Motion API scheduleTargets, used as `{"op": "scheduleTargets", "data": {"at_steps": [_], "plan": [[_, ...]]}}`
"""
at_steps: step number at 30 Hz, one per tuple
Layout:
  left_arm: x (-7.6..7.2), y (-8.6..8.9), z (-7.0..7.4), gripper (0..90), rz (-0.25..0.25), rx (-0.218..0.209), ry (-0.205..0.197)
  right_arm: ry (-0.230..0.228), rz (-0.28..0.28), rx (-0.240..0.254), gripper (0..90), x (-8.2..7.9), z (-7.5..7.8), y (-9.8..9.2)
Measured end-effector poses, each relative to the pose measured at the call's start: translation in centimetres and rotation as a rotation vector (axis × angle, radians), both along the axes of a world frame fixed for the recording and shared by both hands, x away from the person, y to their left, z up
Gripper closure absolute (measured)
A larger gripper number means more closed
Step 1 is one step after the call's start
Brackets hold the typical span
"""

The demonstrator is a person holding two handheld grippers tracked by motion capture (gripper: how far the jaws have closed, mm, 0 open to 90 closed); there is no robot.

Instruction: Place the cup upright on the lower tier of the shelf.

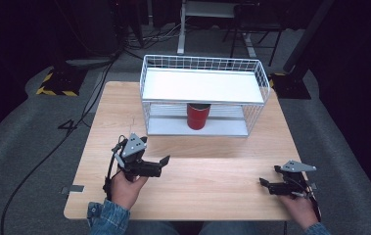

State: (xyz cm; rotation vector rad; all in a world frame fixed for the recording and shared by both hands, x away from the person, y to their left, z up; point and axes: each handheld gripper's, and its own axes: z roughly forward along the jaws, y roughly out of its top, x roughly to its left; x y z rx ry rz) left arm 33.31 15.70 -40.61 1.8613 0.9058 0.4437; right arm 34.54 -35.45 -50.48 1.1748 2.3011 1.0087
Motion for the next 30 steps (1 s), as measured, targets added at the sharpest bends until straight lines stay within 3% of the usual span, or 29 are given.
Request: {"op": "scheduleTargets", "data": {"at_steps": [2, 5, 12, 19, 23, 30], "plan": [[-0.1, 0.2, -0.1, 0.1, -0.006, 0.010, 0.008, 0.000, 0.000, 0.000, 14.5, 0.0, 0.0, 0.0], [-0.7, 0.5, -0.8, 0.1, -0.037, 0.039, 0.058, 0.000, -0.002, 0.000, 14.6, -0.1, 0.0, 0.0], [-2.1, 1.5, -1.9, 0.3, -0.025, 0.032, 0.055, -0.002, -0.001, 0.000, 14.6, -0.1, 0.0, 0.0], [-2.8, 3.2, -4.8, 0.3, -0.011, 0.090, 0.156, 0.000, -0.002, 0.000, 14.6, -0.2, 0.0, 0.0], [-3.0, 3.9, -5.8, 0.3, 0.005, 0.083, 0.204, -0.001, -0.001, 0.000, 14.6, -0.2, 0.0, 0.0], [-2.9, 4.1, -7.7, 0.3, 0.026, 0.136, 0.301, -0.001, -0.001, -0.001, 14.6, -0.2, 0.0, 0.0]]}}
